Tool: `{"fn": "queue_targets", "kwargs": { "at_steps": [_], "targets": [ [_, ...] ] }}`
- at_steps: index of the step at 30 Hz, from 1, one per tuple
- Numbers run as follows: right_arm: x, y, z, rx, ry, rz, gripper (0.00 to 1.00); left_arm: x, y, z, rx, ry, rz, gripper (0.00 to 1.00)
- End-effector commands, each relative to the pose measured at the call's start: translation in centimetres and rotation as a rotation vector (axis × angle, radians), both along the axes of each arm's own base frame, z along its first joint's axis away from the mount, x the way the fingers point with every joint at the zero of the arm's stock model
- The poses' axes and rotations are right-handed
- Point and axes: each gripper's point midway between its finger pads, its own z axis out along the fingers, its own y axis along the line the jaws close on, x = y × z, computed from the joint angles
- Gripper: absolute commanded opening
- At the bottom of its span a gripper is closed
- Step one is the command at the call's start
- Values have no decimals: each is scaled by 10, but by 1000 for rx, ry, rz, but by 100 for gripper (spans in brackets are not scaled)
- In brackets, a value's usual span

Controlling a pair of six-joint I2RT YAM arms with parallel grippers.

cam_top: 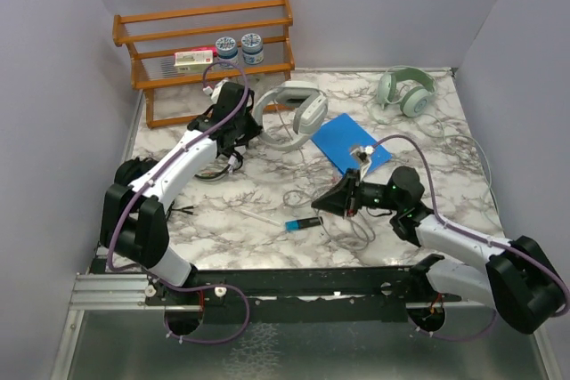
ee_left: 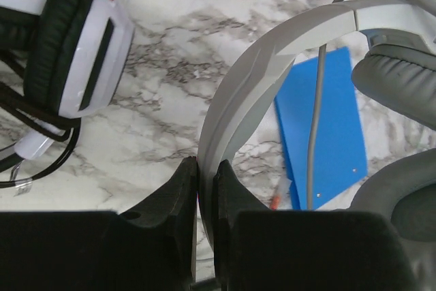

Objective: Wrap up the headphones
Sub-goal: Wrap the headphones cable around the headphones.

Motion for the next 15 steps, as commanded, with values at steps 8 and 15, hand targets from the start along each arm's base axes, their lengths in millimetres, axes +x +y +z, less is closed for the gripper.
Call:
{"fn": "queue_targets", "kwargs": {
  "at_steps": [8,15],
  "targets": [
    [-26,18,-23,-170,98,38,10,-3,56,-53,223,66,114,1],
    [-22,17,-68,-239,227,3,7,-55,59,-113,252,232,53,3]
  ]
}}
